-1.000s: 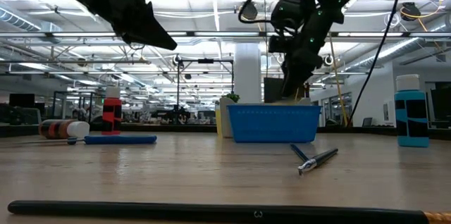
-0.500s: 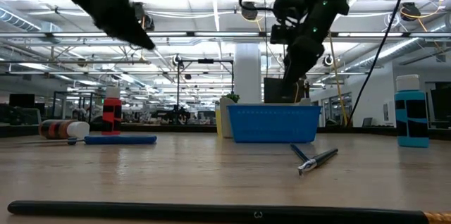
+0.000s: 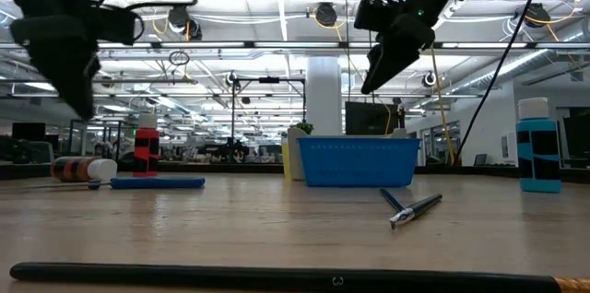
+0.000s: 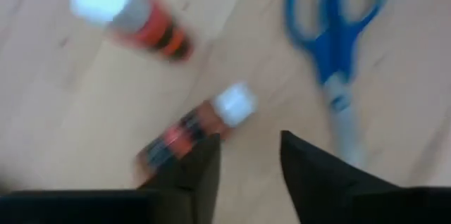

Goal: Pick & Place Paint Supplies
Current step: Put the brown paint bottle into the blue bin

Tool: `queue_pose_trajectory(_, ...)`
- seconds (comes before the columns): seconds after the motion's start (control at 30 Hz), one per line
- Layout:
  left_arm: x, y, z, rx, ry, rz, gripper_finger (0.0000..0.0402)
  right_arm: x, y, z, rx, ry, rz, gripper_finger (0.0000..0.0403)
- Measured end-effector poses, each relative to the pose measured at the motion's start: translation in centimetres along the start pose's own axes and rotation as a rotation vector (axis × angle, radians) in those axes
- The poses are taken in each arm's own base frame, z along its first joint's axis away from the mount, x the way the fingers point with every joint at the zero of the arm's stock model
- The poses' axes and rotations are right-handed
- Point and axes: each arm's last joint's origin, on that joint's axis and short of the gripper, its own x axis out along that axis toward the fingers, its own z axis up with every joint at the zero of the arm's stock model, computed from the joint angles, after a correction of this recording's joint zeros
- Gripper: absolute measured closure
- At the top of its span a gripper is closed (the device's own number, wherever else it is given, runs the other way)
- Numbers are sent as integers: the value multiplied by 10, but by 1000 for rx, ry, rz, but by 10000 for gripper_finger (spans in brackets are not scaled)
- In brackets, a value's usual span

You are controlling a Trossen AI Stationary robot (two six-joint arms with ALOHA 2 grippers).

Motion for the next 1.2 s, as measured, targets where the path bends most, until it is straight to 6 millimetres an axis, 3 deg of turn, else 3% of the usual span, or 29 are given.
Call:
queue_pose_trajectory(0.17,9,8,-9,69,89,93,160,0,5,3,-15,-16,8,127)
queue_pose_trajectory(0.33,22,7,-8,85,153,111,128,1,11,4,-38,-18,22,127)
queue_pose_trajectory(0.83,68,4,11,135,309,190,162,1,20,7,-79,-30,41,127)
queue_pose_trajectory(1.2,92,-6,16,164,412,9,164,1,22,7,-81,-30,48,127)
